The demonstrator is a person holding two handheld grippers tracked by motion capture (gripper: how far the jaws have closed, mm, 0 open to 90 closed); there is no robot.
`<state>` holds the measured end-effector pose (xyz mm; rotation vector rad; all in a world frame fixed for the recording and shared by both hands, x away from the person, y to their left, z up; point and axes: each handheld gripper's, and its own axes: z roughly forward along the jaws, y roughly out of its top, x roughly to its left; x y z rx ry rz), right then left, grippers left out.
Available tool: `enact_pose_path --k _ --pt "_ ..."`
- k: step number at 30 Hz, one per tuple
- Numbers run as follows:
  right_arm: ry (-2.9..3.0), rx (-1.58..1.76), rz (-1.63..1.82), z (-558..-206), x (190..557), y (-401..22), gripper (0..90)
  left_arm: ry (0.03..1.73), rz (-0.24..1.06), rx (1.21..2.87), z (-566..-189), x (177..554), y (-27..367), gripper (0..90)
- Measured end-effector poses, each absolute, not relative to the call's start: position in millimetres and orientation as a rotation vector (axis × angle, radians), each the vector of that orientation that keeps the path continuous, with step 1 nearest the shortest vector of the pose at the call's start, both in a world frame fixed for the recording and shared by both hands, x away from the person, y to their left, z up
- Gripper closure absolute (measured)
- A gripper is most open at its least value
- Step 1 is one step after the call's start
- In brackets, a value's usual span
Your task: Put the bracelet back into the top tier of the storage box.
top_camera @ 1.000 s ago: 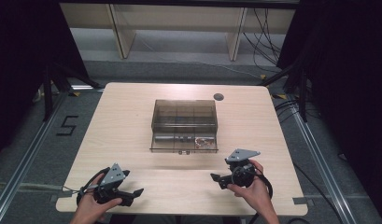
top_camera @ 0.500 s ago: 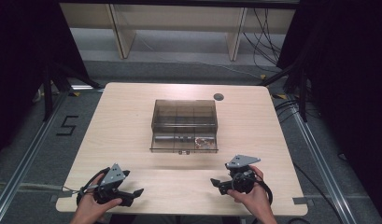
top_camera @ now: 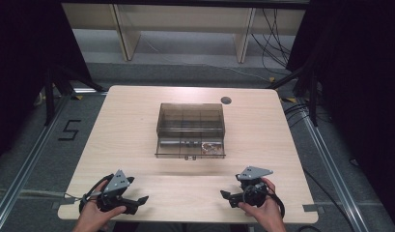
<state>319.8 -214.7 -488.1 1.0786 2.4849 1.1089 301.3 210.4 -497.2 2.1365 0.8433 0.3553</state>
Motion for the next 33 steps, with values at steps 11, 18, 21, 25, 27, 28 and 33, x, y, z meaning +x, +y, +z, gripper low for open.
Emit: enact_pose_path --k 11,18,21,25,27,28,33 --pt "2.486 1.071 1.105 -491 312 -213 17.8 0.873 0.34 2.115 -498 300 210 15.1" --pt "2.485 1.082 1.096 -495 306 -214 17.2 0.875 0.341 2.115 -499 299 210 15.1" --pt "2.509 1.076 1.079 -496 303 -214 17.2 0.849 0.351 2.126 -498 300 210 15.1" --pt "2.514 1.098 1.069 -496 300 -213 17.1 0.845 0.358 2.139 -498 301 211 15.1" --pt "2.503 1.054 1.071 -498 301 -213 17.2 0.852 0.352 2.122 -498 300 211 15.1" --pt "2.506 1.068 1.07 -498 300 -213 17.2 0.851 0.353 2.123 -498 300 211 15.1" --pt "2.49 1.074 1.07 -500 297 -212 17.1 0.863 0.349 2.12 -499 299 210 15.1"
